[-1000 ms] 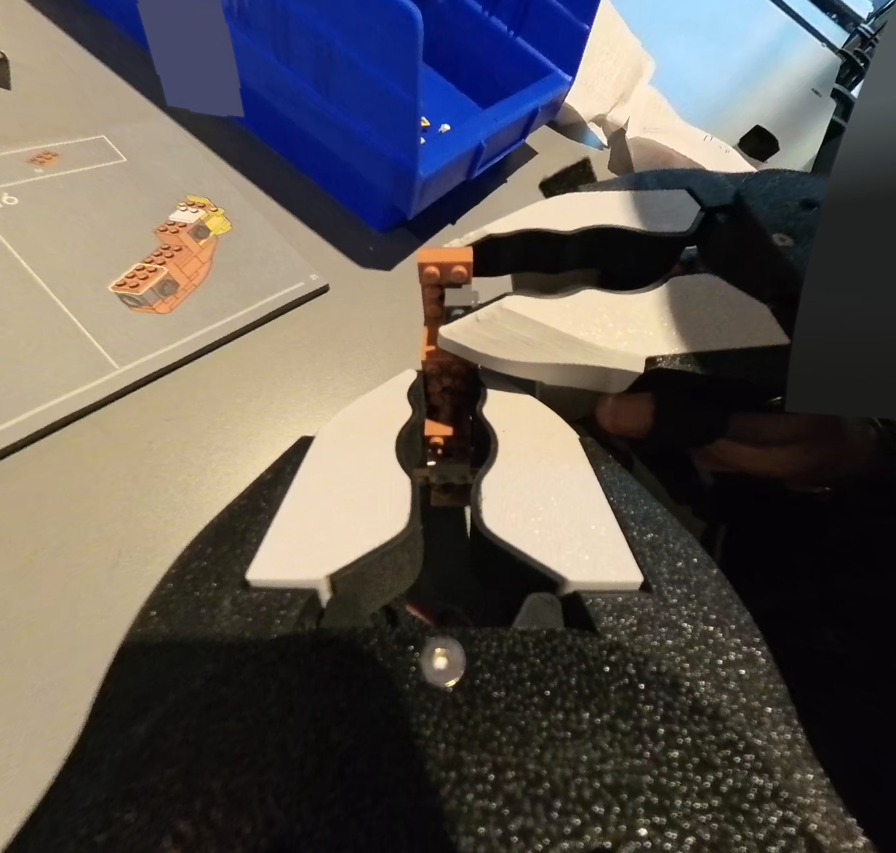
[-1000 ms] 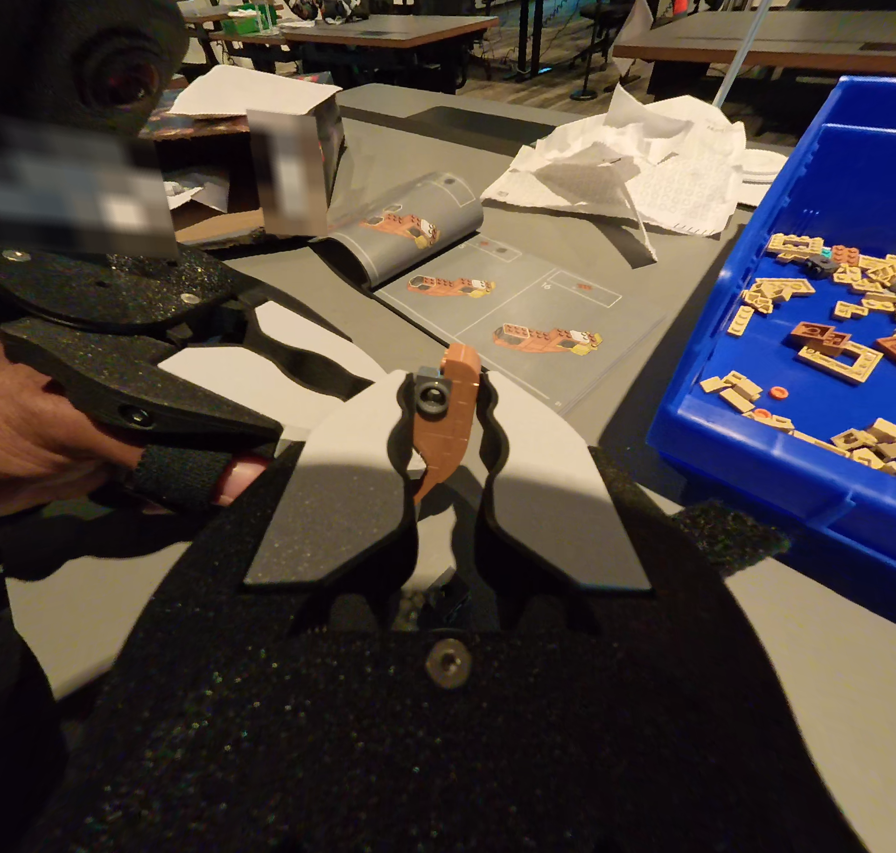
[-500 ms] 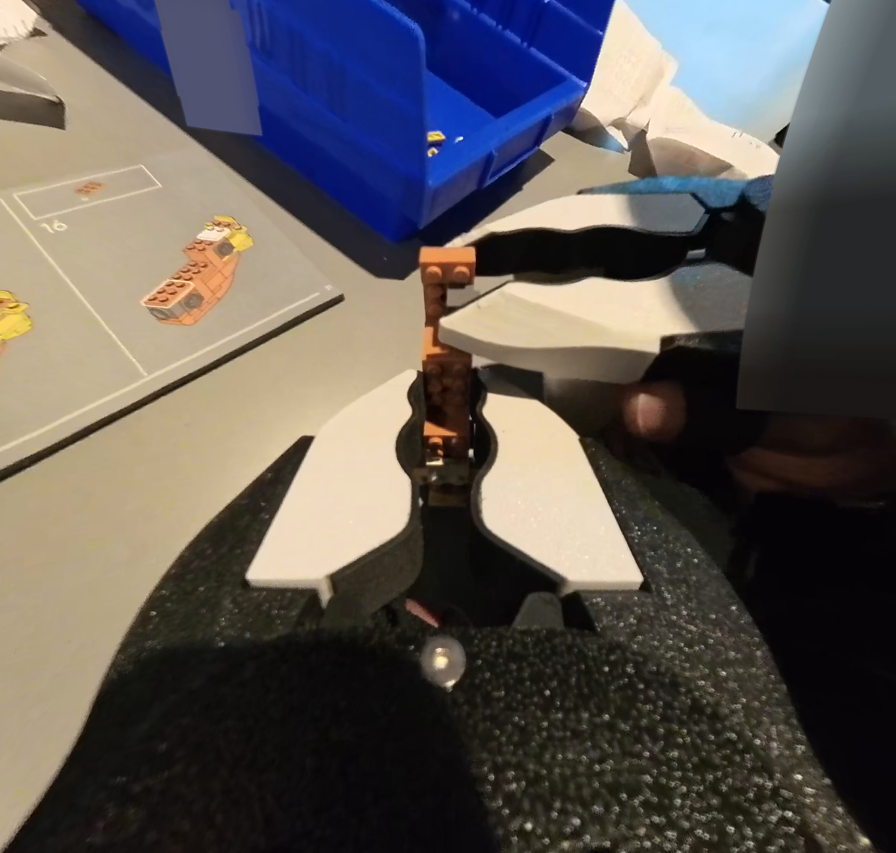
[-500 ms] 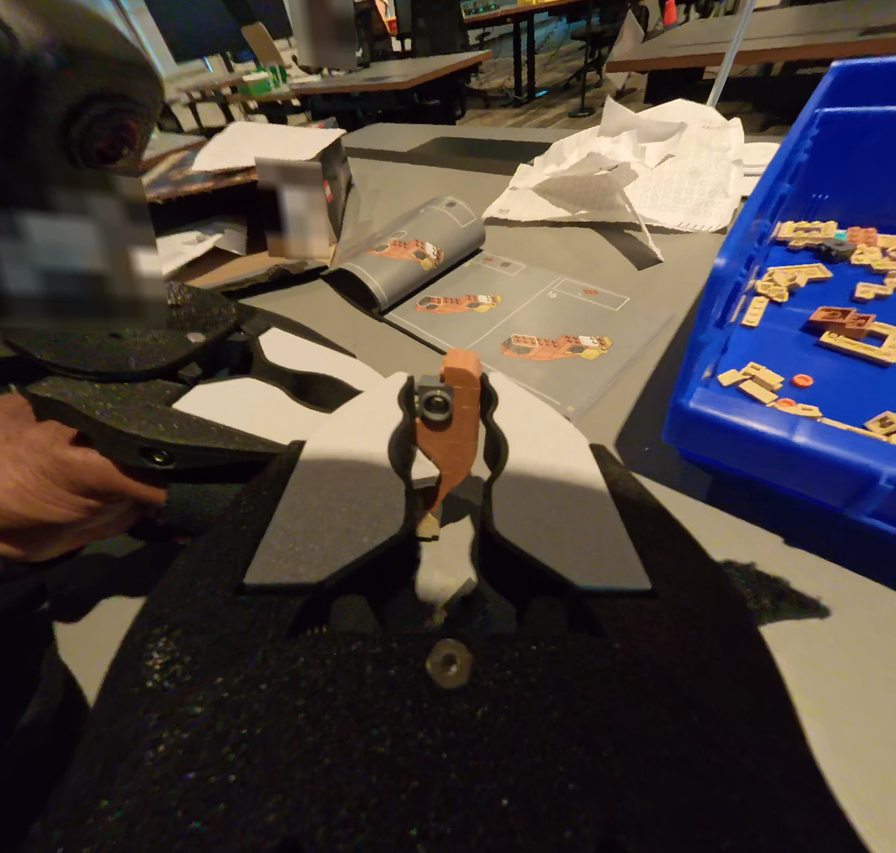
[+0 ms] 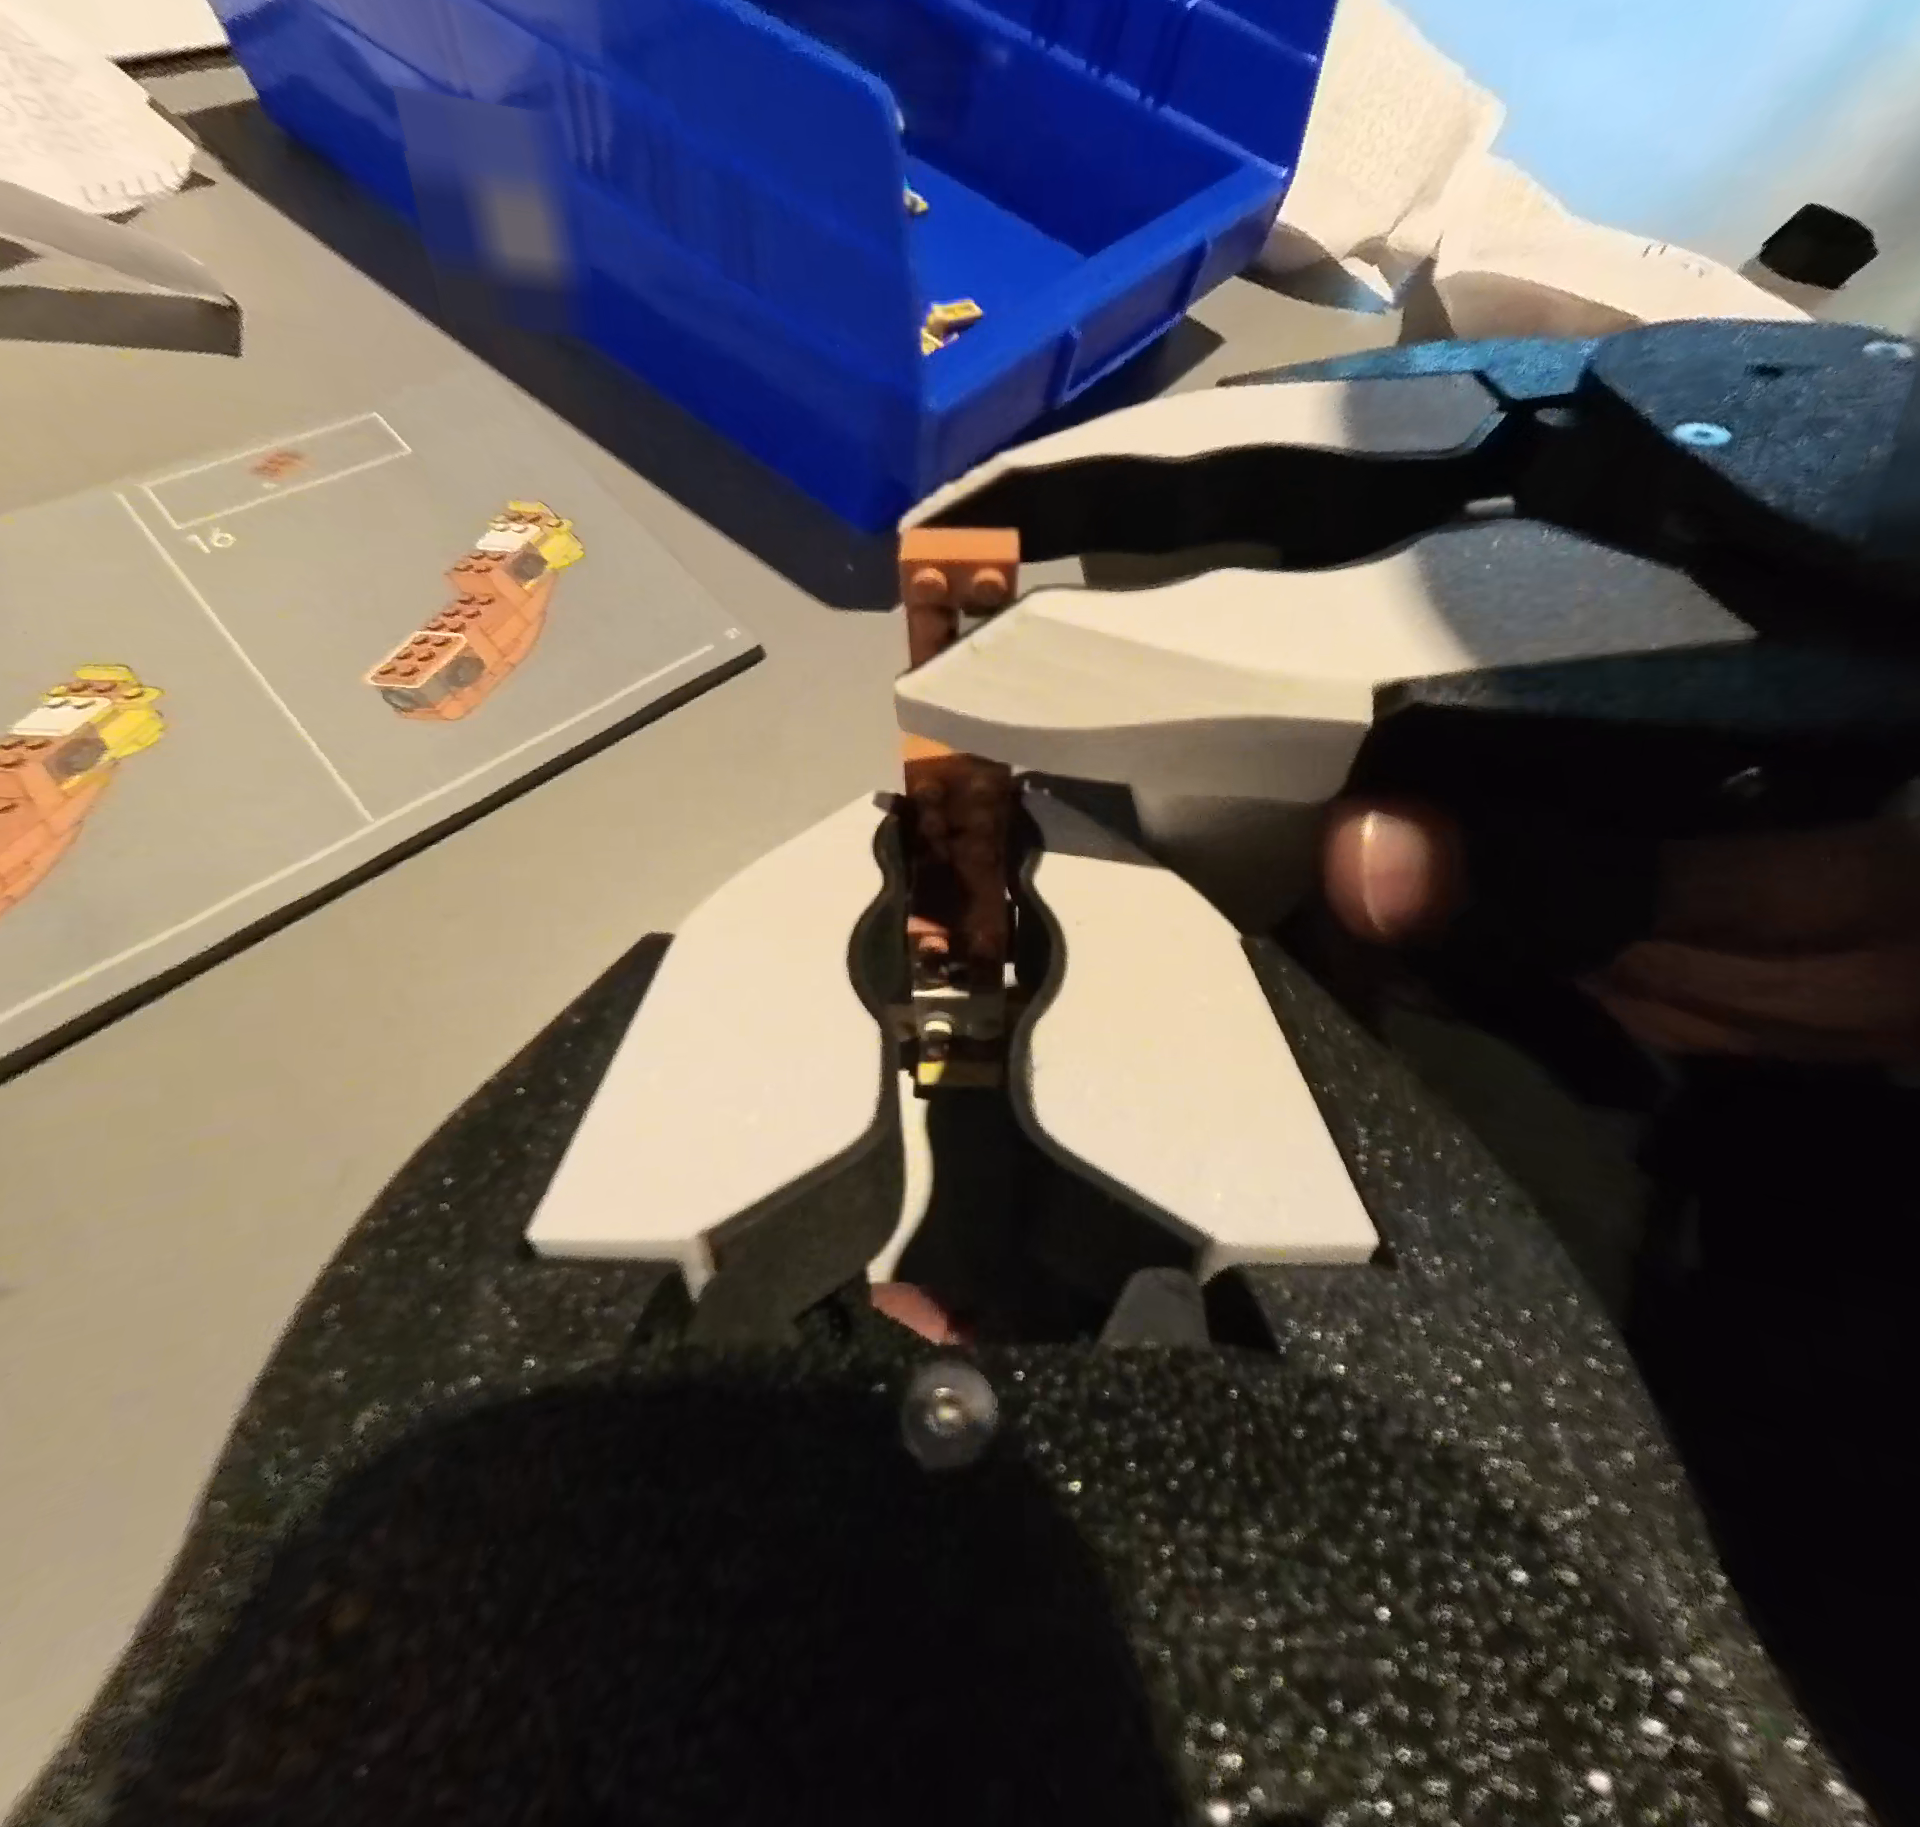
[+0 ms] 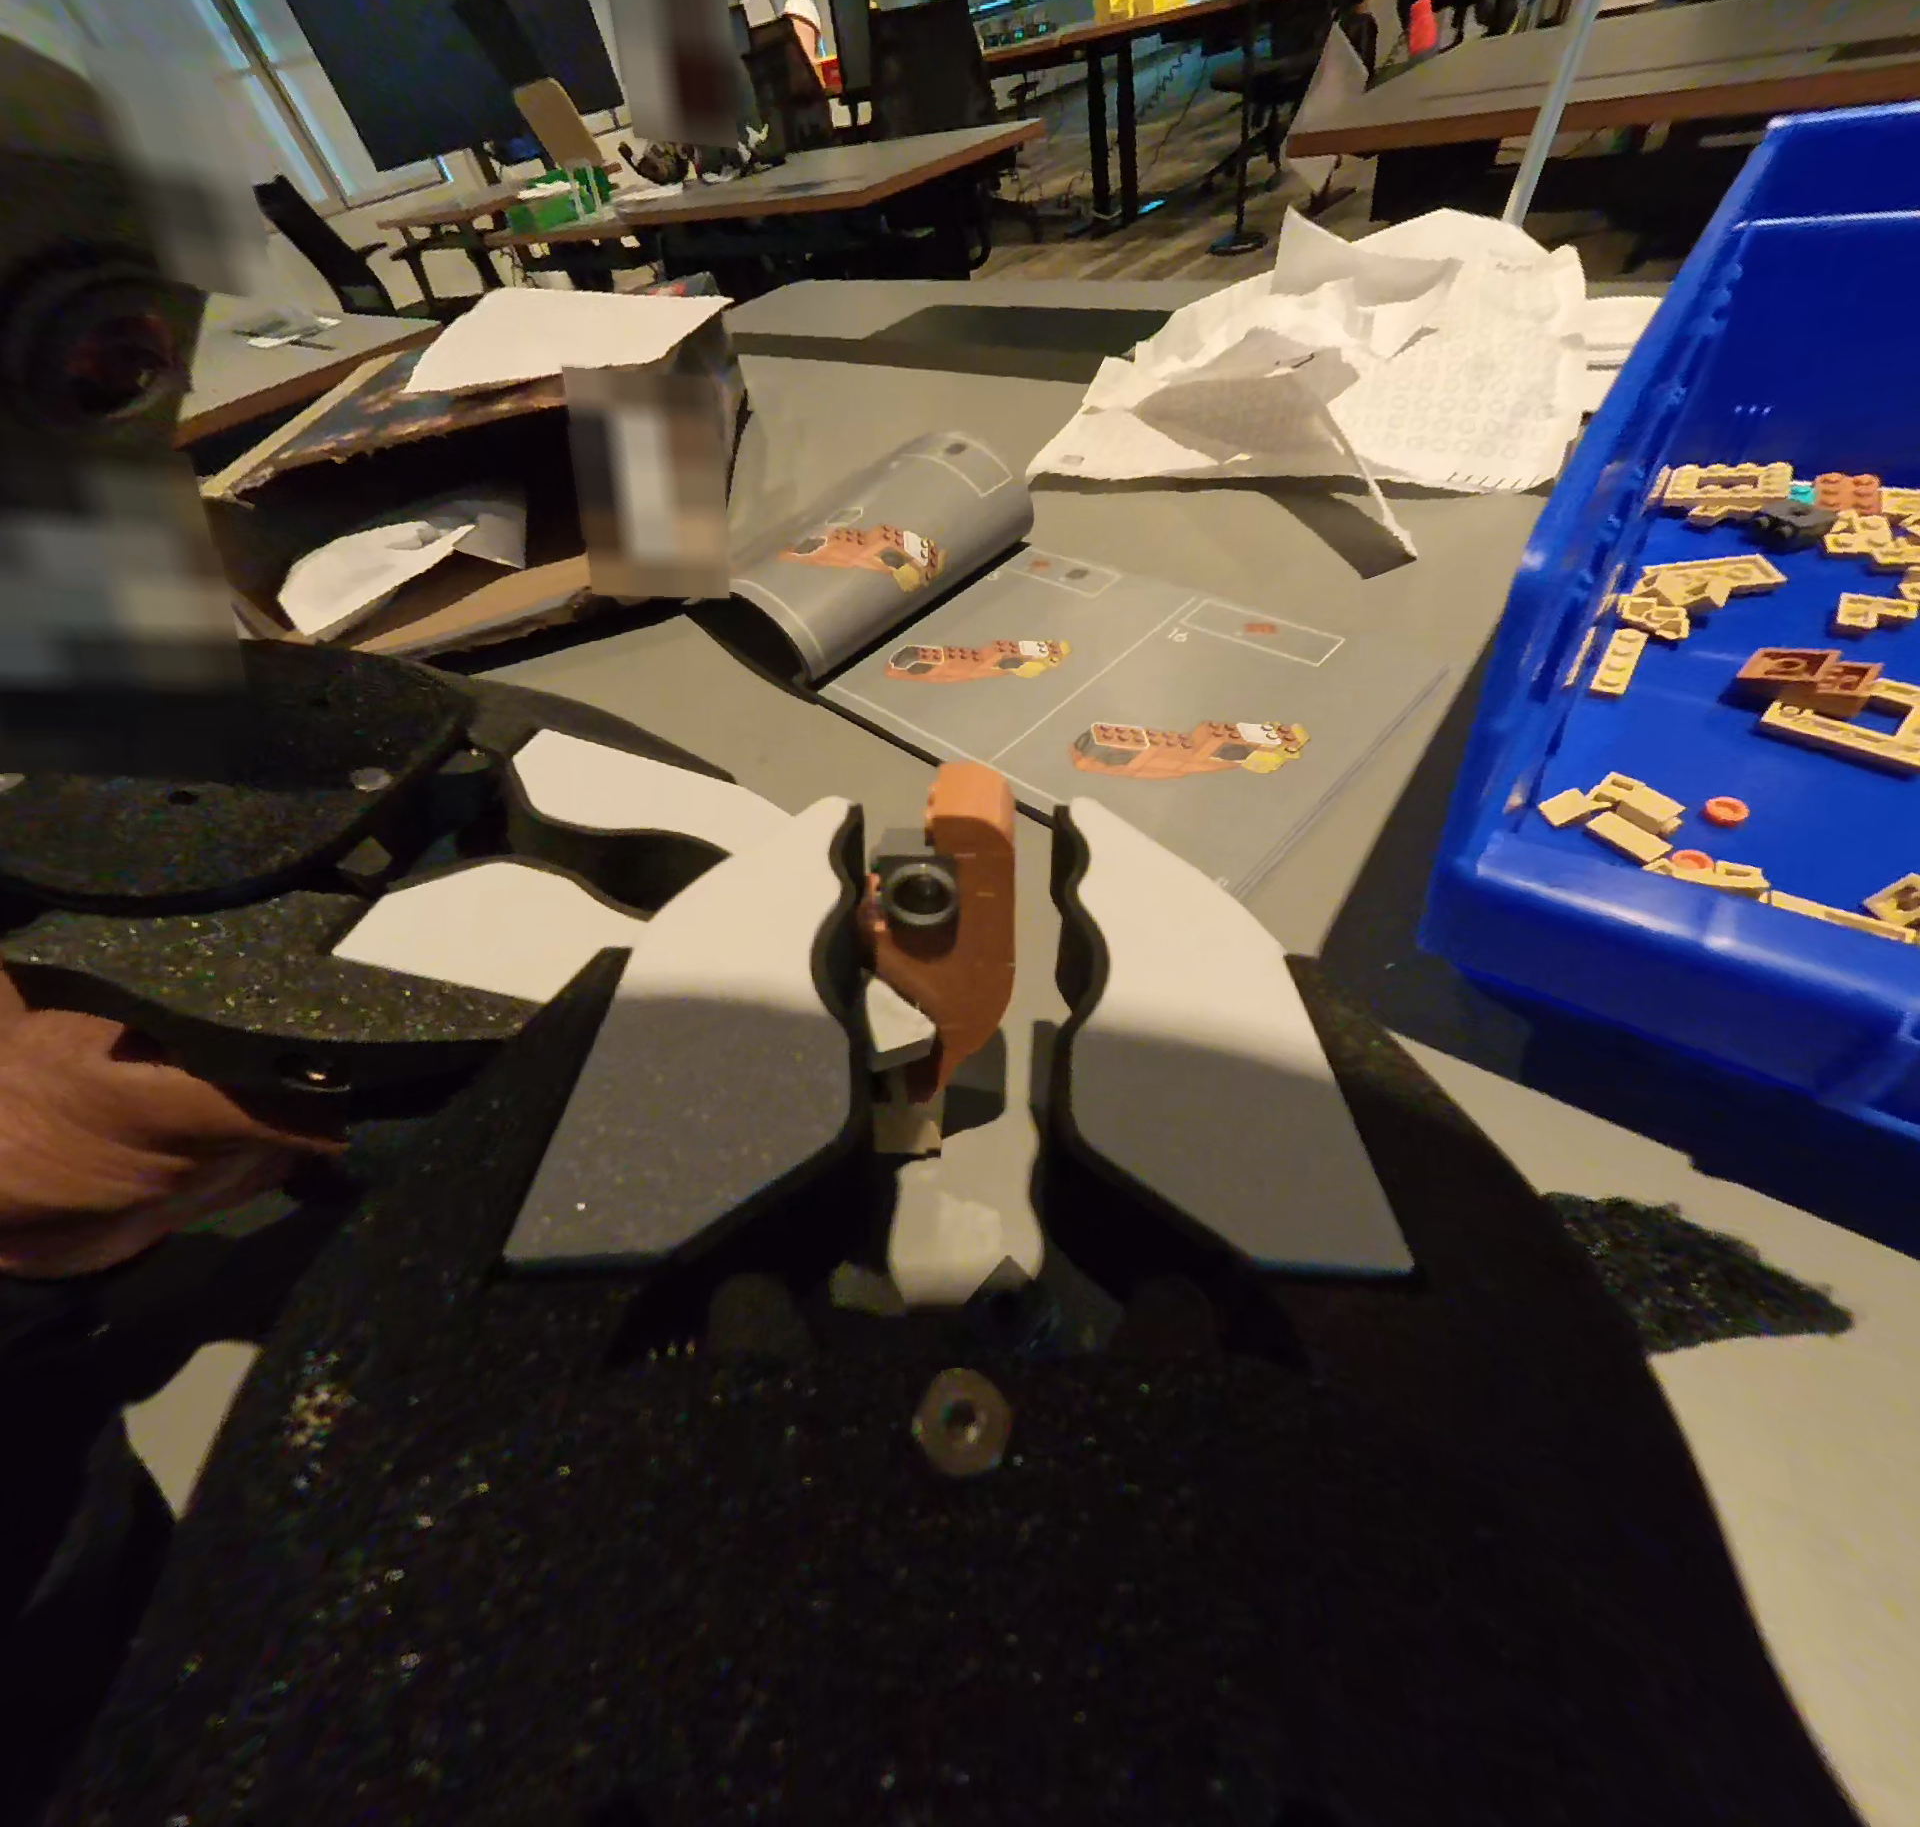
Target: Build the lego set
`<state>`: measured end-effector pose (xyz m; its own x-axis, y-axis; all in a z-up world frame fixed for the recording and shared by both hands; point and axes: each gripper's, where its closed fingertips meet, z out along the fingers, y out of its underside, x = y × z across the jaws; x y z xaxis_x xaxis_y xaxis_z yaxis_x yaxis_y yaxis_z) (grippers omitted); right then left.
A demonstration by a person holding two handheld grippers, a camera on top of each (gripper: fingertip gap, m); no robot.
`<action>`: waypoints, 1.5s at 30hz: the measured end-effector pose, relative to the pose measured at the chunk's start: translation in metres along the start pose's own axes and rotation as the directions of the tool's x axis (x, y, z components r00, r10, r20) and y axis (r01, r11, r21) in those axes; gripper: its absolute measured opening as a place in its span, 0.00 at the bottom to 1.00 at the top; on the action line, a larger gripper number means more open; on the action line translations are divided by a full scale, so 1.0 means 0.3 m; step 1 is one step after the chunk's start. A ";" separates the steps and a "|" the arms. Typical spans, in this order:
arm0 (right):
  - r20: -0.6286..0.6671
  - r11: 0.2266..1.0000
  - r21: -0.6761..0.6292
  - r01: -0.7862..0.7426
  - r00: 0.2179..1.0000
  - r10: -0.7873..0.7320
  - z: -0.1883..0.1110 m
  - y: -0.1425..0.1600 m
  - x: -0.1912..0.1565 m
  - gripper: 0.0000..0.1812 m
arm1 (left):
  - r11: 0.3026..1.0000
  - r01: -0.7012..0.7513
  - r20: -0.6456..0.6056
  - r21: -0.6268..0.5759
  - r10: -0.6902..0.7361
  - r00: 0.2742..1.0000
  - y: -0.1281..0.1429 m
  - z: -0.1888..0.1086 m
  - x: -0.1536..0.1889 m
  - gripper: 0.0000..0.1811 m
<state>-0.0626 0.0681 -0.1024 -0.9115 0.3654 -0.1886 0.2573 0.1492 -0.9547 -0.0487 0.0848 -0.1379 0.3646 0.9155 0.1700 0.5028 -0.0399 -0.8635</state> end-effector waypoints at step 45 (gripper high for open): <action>0.137 0.998 0.054 -0.030 0.990 0.023 -0.055 -0.039 -0.037 0.38 | 0.897 0.425 -0.288 -0.123 -0.442 0.849 -0.022 -0.045 0.001 0.09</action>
<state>-0.0503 0.0776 -0.0854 -0.9409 0.2389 -0.2401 0.2673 0.0883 -0.9596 -0.0414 0.0799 -0.1258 0.3135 0.6797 0.6631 0.7021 0.3042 -0.6438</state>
